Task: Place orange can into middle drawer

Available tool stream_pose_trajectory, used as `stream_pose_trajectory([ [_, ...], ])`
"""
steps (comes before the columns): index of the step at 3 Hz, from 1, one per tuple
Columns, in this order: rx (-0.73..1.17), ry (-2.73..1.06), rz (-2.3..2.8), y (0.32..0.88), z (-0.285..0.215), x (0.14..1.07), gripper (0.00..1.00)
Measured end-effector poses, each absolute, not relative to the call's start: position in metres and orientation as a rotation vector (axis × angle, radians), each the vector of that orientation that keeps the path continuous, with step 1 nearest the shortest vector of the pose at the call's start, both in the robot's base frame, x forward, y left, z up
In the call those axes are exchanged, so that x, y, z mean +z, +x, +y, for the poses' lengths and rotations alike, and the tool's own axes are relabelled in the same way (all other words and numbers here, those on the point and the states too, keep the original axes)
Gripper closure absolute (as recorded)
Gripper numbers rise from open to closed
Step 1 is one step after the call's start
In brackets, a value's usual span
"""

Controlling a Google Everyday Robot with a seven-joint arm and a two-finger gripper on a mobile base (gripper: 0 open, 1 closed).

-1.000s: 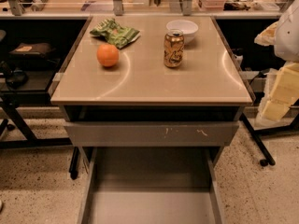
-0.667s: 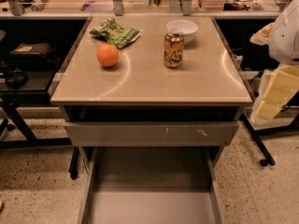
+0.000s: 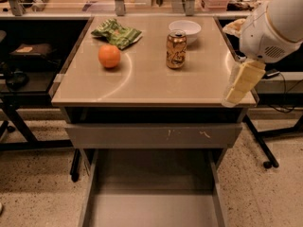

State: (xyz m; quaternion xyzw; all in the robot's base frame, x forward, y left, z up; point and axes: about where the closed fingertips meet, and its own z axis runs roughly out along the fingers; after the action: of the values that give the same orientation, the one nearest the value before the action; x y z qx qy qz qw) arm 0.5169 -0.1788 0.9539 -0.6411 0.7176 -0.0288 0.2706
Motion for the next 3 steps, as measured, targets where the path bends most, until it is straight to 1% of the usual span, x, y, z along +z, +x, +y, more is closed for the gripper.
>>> stream_pose_trajectory([
  [1,-0.052,-1.731,1.877,0.5574,-0.169,0.9395,0.0],
  [3,-0.049,-1.709,1.876,0.5664,-0.1717,0.9332,0.0],
])
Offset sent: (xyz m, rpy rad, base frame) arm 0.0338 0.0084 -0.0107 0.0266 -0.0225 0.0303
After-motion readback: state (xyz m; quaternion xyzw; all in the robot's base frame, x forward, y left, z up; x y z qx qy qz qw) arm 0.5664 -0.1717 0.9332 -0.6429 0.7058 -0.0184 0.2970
